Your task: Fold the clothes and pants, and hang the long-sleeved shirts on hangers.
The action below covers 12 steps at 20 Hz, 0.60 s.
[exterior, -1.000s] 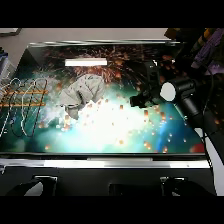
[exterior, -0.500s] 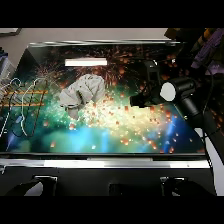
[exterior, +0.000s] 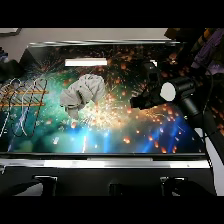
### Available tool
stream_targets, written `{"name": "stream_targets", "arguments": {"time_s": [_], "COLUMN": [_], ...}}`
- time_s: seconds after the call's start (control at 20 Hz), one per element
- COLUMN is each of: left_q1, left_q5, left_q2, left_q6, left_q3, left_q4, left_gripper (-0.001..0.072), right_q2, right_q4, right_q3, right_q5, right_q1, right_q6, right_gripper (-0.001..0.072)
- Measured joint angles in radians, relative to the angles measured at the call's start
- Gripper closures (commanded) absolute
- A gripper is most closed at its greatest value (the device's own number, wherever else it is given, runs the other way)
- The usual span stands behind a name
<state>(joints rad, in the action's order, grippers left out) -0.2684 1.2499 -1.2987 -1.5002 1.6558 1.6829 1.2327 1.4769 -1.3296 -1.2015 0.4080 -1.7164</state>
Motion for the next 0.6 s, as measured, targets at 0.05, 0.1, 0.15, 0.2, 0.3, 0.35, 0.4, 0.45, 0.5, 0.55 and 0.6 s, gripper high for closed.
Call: {"name": "stream_targets", "arguments": {"time_s": [0.05,0.1,0.15,0.2,0.3,0.35,0.4,0.45,0.5,0.55,0.6], "left_q1": [0.023,0.046,0.069,0.092,0.131,0.15,0.166,0.182,0.196,0.21,0.222], "left_q5": [-0.002,-0.014,-0.037,-0.061,-0.117,-0.146,-0.169,-0.191,-0.209,-0.219,-0.227], "left_q2": [-0.056,-0.11,-0.167,-0.225,-0.323,-0.371,-0.409,-0.446,-0.475,-0.502,-0.524], "left_q6": [0.004,0.005,0.006,0.008,0.008,0.008,0.008,0.011,0.011,0.011,0.011], "left_q3": [-0.007,-0.012,-0.015,-0.018,-0.021,-0.021,-0.023,-0.023,-0.023,-0.023,-0.023], "left_q4": [0.004,0.009,0.011,0.013,0.015,0.017,0.018,0.018,0.018,0.018,0.018], "left_gripper": [0.0017,0.0017,0.0017,0.0017,0.0017,0.0018,0.002,0.0022,0.0023,0.0025,0.0072], "right_q2": [0.0,0.0,0.0,0.0,0.0,0.0,0.0,0.0,0.0,0.0,0.0], "right_q4": [0.0,0.0,0.0,0.0,0.0,0.0,0.0,0.0,0.0,0.0,0.001], "right_q3": [0.0,0.0,0.0,0.0,0.0,0.0,0.0,0.0,0.0,0.0,0.0], "right_q5": [-0.008,-0.016,-0.023,-0.033,-0.045,-0.05,-0.053,-0.053,-0.056,-0.056,-0.056], "right_q1": [0.0,0.0,0.0,0.0,0.0,0.0,0.0,0.0,0.0,0.0,0.0], "right_q6": [0.0,0.0,0.0,-0.001,-0.013,-0.022,-0.031,-0.039,-0.05,-0.06,-0.07], "right_gripper": [0.0674,0.0672,0.0635,0.0615,0.0615,0.0615,0.0615,0.0615,0.0614,0.0614,0.0614]}}
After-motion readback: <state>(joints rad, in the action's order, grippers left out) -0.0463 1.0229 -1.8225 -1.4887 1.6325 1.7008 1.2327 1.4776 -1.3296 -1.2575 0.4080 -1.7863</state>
